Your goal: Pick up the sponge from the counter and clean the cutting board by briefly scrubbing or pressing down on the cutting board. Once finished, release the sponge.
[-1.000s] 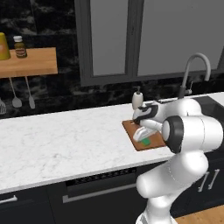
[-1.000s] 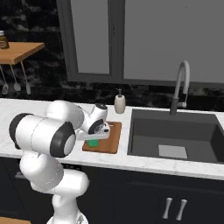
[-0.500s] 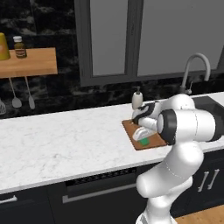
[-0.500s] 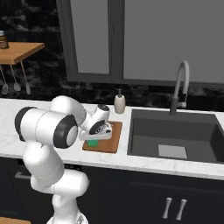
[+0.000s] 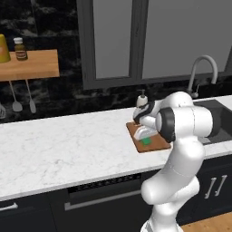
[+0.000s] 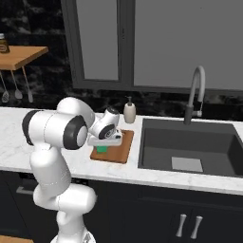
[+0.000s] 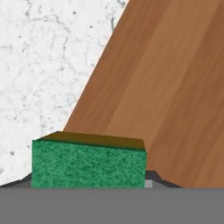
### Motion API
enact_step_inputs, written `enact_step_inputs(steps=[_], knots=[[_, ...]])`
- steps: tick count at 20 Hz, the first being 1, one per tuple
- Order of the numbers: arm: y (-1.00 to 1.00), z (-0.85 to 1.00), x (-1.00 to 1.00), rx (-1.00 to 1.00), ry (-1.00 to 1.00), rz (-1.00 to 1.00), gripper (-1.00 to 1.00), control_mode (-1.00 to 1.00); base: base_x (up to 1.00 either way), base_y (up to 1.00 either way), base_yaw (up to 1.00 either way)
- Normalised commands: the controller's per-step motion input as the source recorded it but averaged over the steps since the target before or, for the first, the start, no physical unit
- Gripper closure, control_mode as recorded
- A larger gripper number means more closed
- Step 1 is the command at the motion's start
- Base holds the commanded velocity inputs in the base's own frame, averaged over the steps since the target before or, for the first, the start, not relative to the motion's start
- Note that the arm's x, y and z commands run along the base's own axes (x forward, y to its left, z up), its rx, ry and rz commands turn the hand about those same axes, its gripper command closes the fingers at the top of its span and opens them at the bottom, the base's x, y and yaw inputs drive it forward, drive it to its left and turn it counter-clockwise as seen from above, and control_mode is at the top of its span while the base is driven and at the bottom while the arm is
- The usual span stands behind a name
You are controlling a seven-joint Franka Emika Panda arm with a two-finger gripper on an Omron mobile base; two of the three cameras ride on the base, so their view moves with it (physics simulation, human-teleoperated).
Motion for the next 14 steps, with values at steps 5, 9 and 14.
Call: enact_step_inputs(steps=[5, 9, 14], knots=[[0.15, 0.0, 0.76, -0.09, 0.0, -0.03, 1.0, -1.0, 0.0, 0.0, 0.0], [0.07, 0.0, 0.81, -0.07, 0.0, -0.05, 1.0, -1.0, 0.0, 0.0, 0.0], [0.0, -0.03, 0.72, -0.02, 0.0, -0.05, 1.0, -1.0, 0.0, 0.0, 0.0]])
